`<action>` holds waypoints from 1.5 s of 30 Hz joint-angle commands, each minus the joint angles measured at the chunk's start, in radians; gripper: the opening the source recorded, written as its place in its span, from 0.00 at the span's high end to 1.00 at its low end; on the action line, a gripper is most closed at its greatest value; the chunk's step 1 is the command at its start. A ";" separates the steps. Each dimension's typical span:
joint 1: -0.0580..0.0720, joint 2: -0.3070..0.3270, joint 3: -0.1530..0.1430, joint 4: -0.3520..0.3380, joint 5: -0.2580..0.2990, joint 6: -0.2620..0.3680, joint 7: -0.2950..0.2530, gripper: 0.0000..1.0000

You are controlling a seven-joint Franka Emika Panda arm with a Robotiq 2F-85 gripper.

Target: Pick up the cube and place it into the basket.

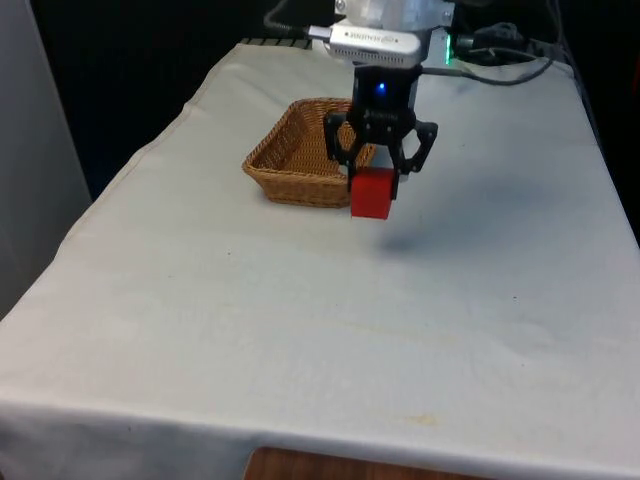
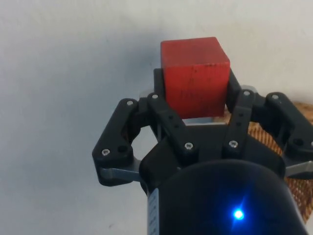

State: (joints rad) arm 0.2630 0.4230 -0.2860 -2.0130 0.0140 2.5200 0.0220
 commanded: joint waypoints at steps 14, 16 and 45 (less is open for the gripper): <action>0.002 -0.121 -0.037 -0.112 -0.041 -0.016 -0.015 0.97; 0.001 -0.136 -0.045 -0.130 -0.046 -0.014 -0.021 0.97; -0.002 -0.355 -0.136 -0.403 -0.176 0.013 -0.037 0.97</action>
State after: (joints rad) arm 0.2620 0.0730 -0.4190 -2.4080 -0.1450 2.5180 -0.0230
